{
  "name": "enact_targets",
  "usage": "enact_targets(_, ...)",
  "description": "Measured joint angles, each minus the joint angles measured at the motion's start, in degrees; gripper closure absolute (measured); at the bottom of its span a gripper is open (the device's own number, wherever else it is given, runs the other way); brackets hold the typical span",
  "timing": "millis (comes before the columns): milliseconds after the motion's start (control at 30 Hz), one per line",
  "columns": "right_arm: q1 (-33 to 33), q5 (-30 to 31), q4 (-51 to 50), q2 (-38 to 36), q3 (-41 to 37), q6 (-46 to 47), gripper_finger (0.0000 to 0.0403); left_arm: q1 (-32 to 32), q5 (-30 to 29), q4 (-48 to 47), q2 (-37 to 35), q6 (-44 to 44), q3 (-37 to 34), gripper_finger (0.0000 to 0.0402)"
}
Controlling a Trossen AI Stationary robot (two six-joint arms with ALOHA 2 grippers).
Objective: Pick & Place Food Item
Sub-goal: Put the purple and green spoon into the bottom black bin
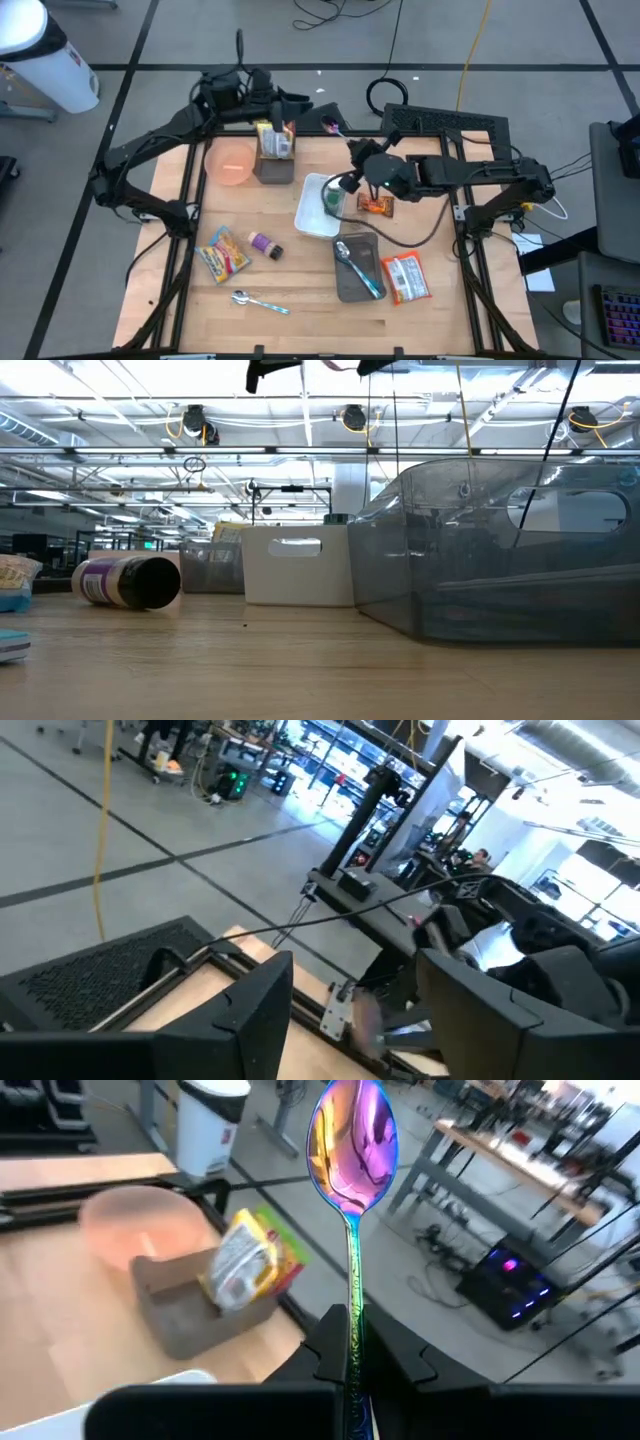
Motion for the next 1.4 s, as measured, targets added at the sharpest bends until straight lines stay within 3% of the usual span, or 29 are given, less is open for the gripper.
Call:
enact_targets(233,5.9,-0.6,-8.4,-3.1,-0.1,13.2,0.0397,3.5,1.3,-5.0,-3.1,3.0,0.0,0.0183)
enact_targets(467,10.9,-7.3,-14.2,-3.1,-0.1,27.3,0.0397,5.5,1.2,-9.1,-4.4,4.5,0.0,0.0183)
enact_targets(767,15.2,-13.7,-13.4,-3.1,-7.0,43.2,0.0397,5.5,0.8,-12.8,-4.5,6.2,0.0,0.0183)
enact_targets(967,17.7,-16.7,-9.8,-1.5,-11.7,48.7,0.0397,5.5,0.6,-14.3,-4.5,7.5,0.0,0.0183)
enact_targets(1400,24.0,-18.2,-10.6,7.6,-11.7,55.2,0.0397,5.4,0.6,-22.3,-4.5,11.1,0.0,0.0183)
